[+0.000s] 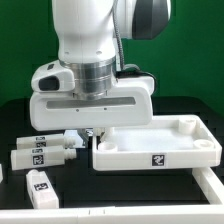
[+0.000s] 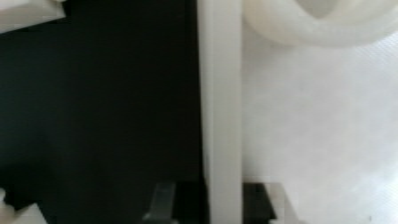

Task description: Assemble desk

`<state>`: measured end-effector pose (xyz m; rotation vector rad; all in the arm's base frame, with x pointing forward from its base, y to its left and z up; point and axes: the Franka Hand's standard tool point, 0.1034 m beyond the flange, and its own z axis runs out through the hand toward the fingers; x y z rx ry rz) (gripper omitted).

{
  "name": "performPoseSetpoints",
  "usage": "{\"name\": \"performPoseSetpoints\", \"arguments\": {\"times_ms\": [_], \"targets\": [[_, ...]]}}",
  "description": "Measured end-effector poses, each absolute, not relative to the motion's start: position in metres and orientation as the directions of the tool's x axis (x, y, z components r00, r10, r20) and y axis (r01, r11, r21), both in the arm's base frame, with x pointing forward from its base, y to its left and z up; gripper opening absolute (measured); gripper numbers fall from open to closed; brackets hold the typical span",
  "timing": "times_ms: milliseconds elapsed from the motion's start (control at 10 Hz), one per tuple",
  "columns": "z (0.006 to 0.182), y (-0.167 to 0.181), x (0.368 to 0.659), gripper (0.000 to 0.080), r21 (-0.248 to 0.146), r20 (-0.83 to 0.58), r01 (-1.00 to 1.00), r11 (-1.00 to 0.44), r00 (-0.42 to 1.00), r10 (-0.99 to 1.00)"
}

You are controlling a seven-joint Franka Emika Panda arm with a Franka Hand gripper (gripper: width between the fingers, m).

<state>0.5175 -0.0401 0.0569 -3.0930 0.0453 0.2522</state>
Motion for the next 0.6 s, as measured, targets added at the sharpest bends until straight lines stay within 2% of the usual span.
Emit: {"name": "performPoseSetpoints", "arguments": {"times_ms": [200, 400, 600], "targets": [[0.05, -0.053, 0.521, 0.0052, -0.039, -0.18, -0.039, -0.998, 0.983, -0.032], [0.045, -0.074, 0.543, 0.0052, -0.03, -0.19, -0.061, -0.998, 0.98, -0.054], [0.031, -0.076, 0.556, 0.0052, -0.022, -0.187, -0.066, -0.998, 0.98, -0.06]]}}
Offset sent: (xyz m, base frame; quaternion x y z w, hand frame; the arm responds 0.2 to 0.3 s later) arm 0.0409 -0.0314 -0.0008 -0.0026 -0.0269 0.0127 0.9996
